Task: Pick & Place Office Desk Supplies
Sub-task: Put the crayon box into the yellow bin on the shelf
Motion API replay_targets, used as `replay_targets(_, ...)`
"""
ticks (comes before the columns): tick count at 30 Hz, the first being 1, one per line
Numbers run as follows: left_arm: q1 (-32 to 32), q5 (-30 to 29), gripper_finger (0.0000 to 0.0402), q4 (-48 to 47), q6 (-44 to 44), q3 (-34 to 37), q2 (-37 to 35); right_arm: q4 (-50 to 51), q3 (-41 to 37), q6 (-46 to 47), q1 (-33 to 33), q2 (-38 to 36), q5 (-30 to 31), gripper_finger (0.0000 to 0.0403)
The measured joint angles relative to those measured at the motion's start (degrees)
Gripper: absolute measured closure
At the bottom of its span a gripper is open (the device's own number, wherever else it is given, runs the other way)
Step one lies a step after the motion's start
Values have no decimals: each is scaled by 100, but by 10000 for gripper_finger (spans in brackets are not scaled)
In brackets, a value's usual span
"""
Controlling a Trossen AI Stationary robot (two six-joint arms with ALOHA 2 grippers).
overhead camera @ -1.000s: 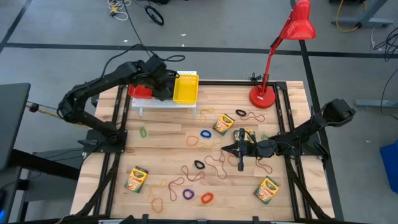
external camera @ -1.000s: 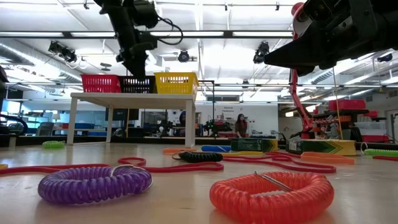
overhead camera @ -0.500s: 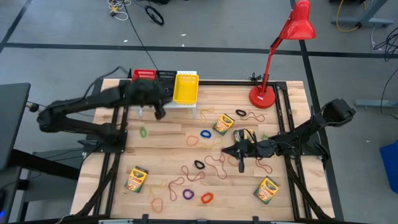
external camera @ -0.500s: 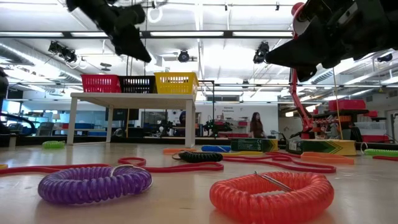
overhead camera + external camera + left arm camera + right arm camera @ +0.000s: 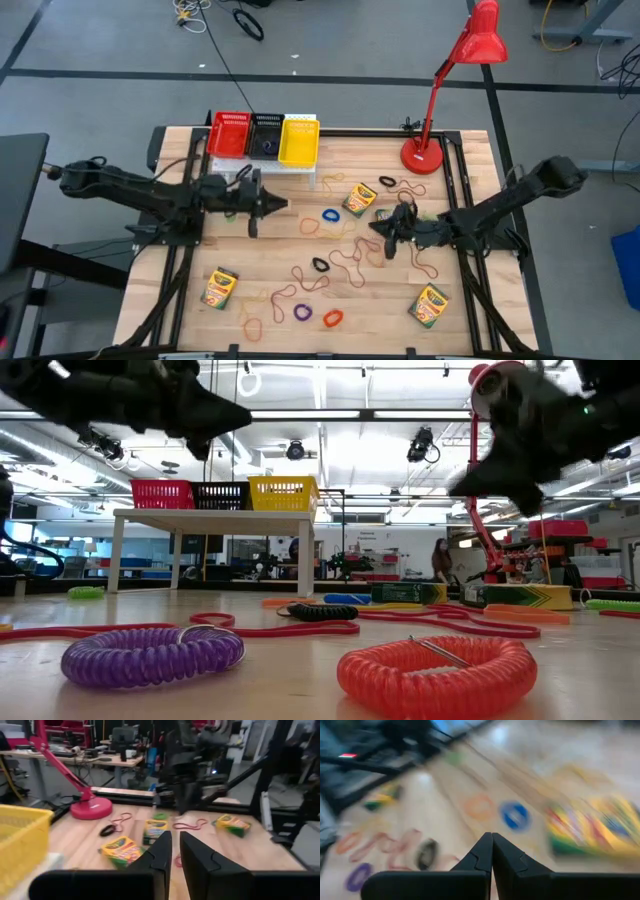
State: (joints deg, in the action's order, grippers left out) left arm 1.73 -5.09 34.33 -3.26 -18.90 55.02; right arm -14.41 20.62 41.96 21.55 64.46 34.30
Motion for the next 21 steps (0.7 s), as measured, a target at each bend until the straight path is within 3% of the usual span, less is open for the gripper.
replay_targets(6, 254, -82, 360, 354, -126, 282, 294, 3566, 0, 2845, -115, -930, -245, 364)
replay_targets(10, 279, -87, 360, 376, -145, 282, 504, 5058, -2, 3956, -236, -974, -706, 323)
replay_targets(15, 279, -84, 360, 387, -287, 282, 757, 5377, -2, 4138, -490, -974, -738, 286)
replay_targets(21, 279, -86, 360, 487, -667, 282, 1022, 5012, -2, 3687, -951, -971, -869, 283)
